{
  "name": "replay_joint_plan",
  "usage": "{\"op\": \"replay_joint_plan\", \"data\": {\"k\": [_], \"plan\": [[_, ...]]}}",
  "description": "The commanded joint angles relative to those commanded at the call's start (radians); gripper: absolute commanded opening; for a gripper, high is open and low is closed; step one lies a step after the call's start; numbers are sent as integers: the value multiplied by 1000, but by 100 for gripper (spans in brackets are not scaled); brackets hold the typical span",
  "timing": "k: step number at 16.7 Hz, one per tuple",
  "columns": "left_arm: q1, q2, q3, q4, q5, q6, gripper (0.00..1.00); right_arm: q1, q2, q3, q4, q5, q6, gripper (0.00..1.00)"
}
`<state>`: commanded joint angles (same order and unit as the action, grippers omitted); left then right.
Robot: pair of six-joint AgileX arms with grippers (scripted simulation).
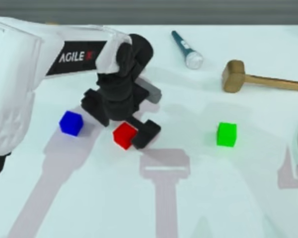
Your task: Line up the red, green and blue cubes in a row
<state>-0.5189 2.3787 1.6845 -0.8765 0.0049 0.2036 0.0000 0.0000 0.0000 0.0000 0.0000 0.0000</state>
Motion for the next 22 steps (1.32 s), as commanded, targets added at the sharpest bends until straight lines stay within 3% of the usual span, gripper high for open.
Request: {"op": "replay_joint_plan", "data": {"k": [13,22], "plan": [[0,0,0,0,0,0,2,0,0,0,0,0,0,100],[1,-37,11,-12,7,-4,0,0,0,0,0,0,0,100]]}}
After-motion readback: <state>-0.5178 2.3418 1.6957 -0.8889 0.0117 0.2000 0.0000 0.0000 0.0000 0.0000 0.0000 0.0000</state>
